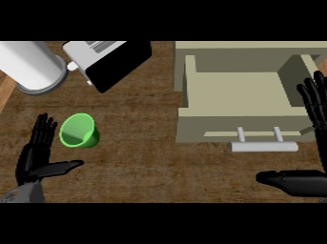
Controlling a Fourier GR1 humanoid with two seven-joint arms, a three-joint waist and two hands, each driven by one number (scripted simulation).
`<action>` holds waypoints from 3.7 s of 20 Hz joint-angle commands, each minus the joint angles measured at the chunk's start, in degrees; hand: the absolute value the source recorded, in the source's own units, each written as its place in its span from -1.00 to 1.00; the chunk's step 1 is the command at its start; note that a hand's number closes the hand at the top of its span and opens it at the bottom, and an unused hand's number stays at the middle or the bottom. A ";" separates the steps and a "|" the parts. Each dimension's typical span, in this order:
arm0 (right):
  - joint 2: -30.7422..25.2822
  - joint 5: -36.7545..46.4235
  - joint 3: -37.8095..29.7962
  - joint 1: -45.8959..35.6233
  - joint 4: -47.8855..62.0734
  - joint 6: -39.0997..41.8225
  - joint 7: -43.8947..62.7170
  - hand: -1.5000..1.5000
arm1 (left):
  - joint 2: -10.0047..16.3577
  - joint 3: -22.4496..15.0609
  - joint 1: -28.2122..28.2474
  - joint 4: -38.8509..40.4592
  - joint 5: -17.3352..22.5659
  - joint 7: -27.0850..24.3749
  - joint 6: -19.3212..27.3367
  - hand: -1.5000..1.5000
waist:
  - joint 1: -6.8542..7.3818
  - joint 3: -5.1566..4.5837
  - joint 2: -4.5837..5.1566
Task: Pick up the cup, place it into the drawer and close the drawer
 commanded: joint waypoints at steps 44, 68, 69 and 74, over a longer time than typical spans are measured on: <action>1.93 1.07 0.97 -2.84 5.92 1.61 -3.10 -1.00 | 1.32 2.46 -19.89 32.01 -1.51 -20.68 -16.96 1.00 | -1.13 -0.16 0.63; 1.25 2.13 -0.38 -1.52 4.27 0.89 -2.22 -1.00 | -2.30 3.74 -18.65 18.86 3.33 -25.79 -14.25 1.00 | 0.15 0.03 -0.19; 0.16 0.45 -1.63 -2.11 5.32 1.96 -1.04 -1.00 | -2.17 2.80 -17.71 19.03 2.55 -26.89 -15.61 1.00 | -0.06 -0.01 -0.02; -0.59 -0.82 -3.01 -0.28 2.63 2.72 -1.41 -1.00 | -5.54 -0.80 -21.26 9.75 2.82 -18.09 -12.10 1.00 | 0.40 0.10 -0.45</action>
